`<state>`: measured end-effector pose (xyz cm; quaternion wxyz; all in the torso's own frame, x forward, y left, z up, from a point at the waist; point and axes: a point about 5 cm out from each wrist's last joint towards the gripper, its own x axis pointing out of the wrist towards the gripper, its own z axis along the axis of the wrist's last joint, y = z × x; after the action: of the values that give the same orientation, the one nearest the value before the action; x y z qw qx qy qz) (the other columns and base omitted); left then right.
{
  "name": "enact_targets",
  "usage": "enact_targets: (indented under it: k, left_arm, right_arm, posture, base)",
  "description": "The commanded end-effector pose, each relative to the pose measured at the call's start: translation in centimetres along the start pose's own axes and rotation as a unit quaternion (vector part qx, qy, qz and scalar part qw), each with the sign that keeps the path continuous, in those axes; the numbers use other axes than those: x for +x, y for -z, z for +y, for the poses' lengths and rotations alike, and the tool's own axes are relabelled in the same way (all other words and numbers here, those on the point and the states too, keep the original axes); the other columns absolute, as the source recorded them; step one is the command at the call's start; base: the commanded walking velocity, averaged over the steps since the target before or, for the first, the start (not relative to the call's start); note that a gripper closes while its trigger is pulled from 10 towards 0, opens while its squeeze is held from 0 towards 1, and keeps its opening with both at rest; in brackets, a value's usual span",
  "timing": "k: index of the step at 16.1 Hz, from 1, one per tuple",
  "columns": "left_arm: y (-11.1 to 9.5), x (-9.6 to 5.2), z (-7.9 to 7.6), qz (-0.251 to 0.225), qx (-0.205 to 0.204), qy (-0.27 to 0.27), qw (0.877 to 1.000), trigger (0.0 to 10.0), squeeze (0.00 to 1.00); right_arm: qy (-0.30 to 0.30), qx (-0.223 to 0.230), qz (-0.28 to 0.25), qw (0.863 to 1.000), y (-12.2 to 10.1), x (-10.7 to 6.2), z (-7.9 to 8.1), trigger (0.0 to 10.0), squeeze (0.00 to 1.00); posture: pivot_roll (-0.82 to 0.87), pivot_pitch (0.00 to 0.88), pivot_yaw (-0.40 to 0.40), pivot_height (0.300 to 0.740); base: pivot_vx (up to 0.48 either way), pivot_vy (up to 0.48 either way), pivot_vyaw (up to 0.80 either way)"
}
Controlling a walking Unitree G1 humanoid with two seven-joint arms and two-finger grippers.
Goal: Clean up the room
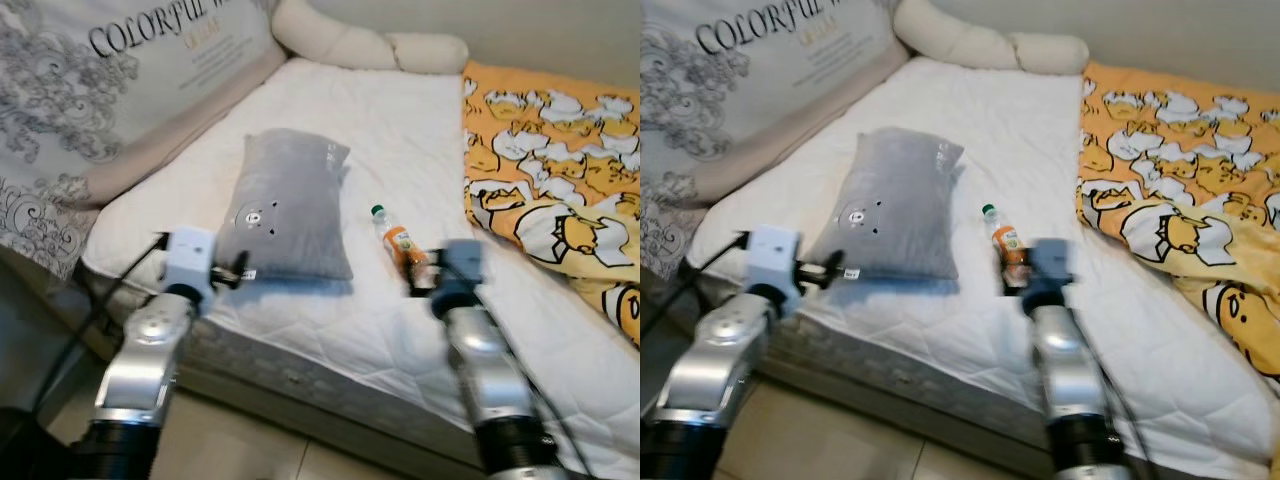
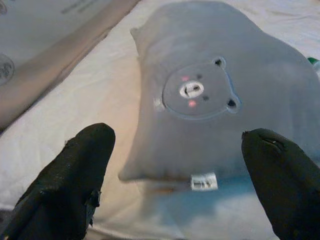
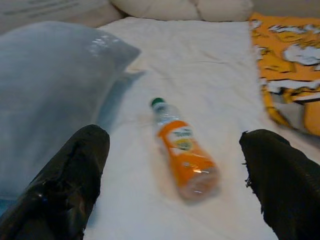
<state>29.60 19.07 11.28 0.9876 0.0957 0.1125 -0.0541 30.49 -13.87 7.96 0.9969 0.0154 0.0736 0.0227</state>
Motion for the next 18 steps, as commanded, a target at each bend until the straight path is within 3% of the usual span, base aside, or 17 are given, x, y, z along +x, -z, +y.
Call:
enact_targets:
  k: [1, 8, 10, 13, 16, 17, 18]
  left_arm:
    - [-0.5, 0.2, -0.7, -0.009, 0.001, 0.012, 1.000, 10.0, 0.00]
    - [-0.4, 0.1, -0.8, -0.009, 0.001, 0.014, 1.000, 10.0, 0.00]
    - [-0.4, 0.1, -0.8, -0.010, 0.002, 0.015, 1.000, 10.0, 0.00]
    - [-0.4, 0.0, -0.9, -0.009, 0.006, 0.017, 1.000, 10.0, 0.00]
    - [-0.2, -0.4, -1.2, -0.006, 0.040, 0.040, 0.998, 10.0, 0.00]
    - [0.0, -0.7, -1.5, 0.000, 0.052, 0.051, 0.997, 10.0, 0.00]
    - [0.2, -0.9, -1.7, 0.003, 0.059, 0.060, 0.996, 10.0, 0.00]
  right_arm:
    - [0.019, -0.006, -0.001, 1.000, -0.1, -0.1, -1.4, 10.0, 0.00]
    - [-0.003, -0.031, -0.004, 1.000, 0.0, -0.2, -0.8, 10.0, 0.00]
    - [-0.007, -0.041, -0.005, 0.999, 0.0, -0.2, -0.8, 10.0, 0.00]
    - [-0.006, -0.038, -0.003, 0.999, 0.1, -0.3, -0.8, 10.0, 0.00]
    - [0.008, -0.003, 0.005, 1.000, 0.5, -0.7, -1.6, 10.0, 0.00]
    - [0.014, 0.009, 0.003, 1.000, 0.5, -0.9, -1.9, 10.0, 0.05]
    - [0.034, 0.000, 0.011, 0.999, 0.9, -1.0, -2.6, 10.0, 1.00]
  posture:
    - [0.05, 0.000, 0.020, 0.740]
    - [0.05, 0.000, 0.018, 0.740]
    - [0.05, 0.000, 0.018, 0.740]
    - [0.06, 0.000, 0.014, 0.740]
    - [0.07, 0.000, 0.010, 0.740]
    - [0.07, 0.000, 0.011, 0.740]
    - [0.07, 0.000, 0.019, 0.740]
  base:
    - [0.304, 0.000, 0.00]
    - [0.303, 0.000, 0.00]
    - [0.302, 0.000, 0.79]
    - [0.303, 0.000, 0.79]
    - [0.099, 0.000, 0.00]
    - [0.000, 0.000, 0.00]
    - [0.000, 0.000, 0.00]
